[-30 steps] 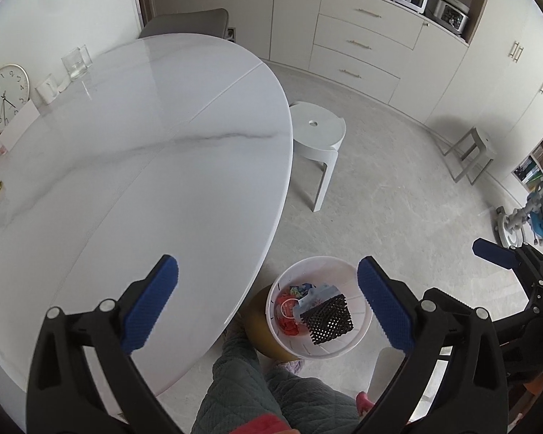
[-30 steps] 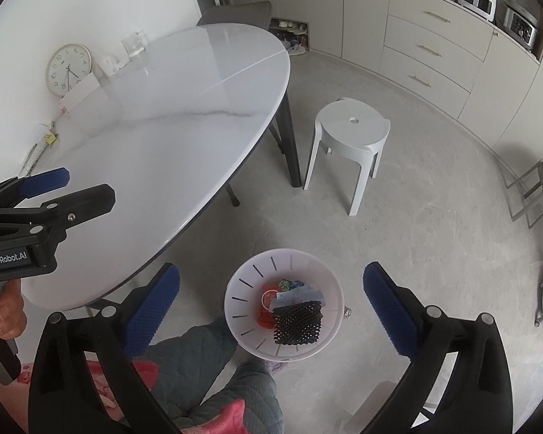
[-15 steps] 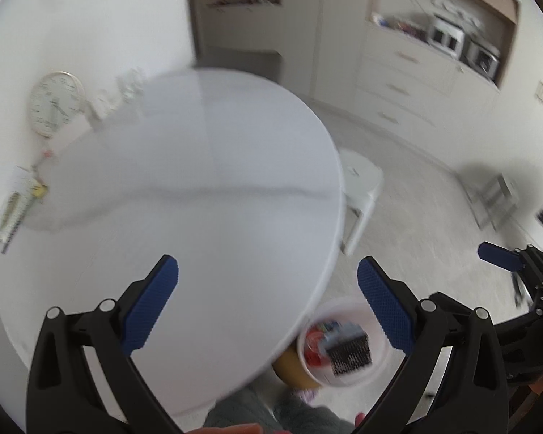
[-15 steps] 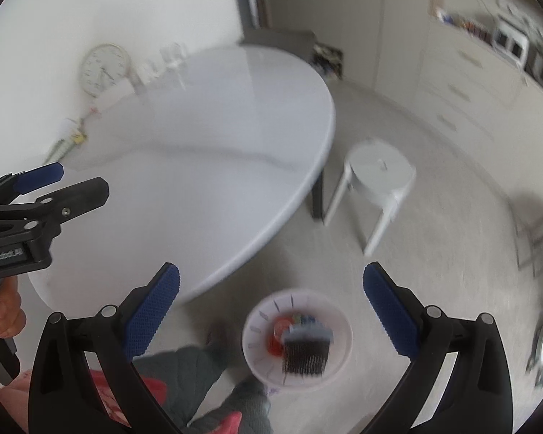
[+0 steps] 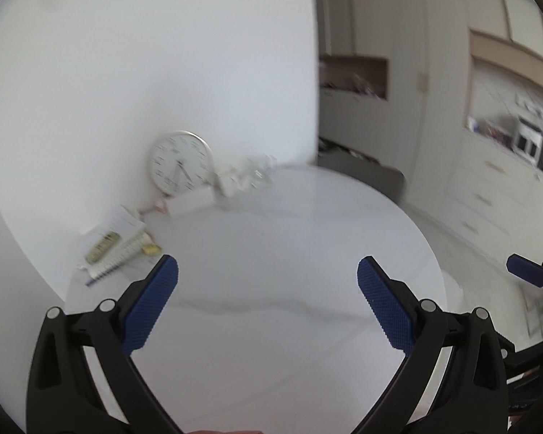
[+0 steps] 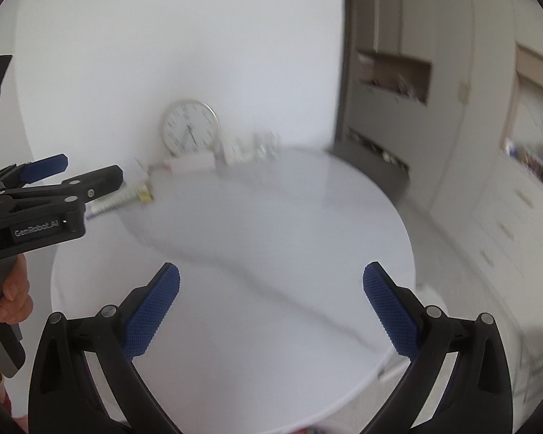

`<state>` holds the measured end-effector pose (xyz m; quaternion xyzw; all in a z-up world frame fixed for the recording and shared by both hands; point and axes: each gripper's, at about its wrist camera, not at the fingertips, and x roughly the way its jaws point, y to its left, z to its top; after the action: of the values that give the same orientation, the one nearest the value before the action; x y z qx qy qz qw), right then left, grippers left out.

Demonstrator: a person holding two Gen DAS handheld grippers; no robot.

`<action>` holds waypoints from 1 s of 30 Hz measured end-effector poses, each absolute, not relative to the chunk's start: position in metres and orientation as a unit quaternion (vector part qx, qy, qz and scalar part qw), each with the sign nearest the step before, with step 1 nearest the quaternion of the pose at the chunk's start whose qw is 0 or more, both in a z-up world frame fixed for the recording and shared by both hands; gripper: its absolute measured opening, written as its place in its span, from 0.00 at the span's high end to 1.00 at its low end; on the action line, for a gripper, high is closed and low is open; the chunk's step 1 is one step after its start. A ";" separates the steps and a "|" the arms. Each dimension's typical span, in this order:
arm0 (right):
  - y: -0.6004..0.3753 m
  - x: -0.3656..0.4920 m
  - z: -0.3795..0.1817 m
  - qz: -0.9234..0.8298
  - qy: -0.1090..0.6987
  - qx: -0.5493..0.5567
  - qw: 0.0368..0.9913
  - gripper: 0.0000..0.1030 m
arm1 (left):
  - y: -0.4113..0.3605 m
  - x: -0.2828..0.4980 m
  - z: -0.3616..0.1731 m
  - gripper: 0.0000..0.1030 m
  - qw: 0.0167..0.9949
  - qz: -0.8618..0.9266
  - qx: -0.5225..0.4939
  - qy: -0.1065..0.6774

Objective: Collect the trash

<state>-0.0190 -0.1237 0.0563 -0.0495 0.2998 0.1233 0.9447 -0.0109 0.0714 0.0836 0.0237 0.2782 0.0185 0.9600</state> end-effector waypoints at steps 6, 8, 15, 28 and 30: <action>-0.070 0.004 0.091 0.146 0.265 -0.050 0.952 0.02 | 0.125 0.001 0.113 0.08 0.968 0.057 0.004 0.245; -0.059 0.008 0.094 0.151 0.265 -0.051 0.951 0.02 | 0.136 0.005 0.116 0.08 0.967 0.061 0.004 0.247; -0.038 0.014 0.085 0.153 0.284 -0.062 0.945 0.02 | 0.160 0.016 0.106 0.08 0.960 0.061 0.004 0.272; -0.046 0.014 0.075 0.142 0.304 -0.054 0.940 0.02 | 0.161 0.022 0.093 0.08 0.957 0.045 -0.007 0.285; -0.047 0.016 0.073 0.141 0.306 -0.053 0.940 0.02 | 0.161 0.023 0.091 0.08 0.957 0.045 -0.009 0.286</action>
<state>0.0158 -0.0474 0.0730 -0.0531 0.3057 0.1412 0.9401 0.0225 0.1608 0.0914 -0.0088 0.2865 0.0447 0.9570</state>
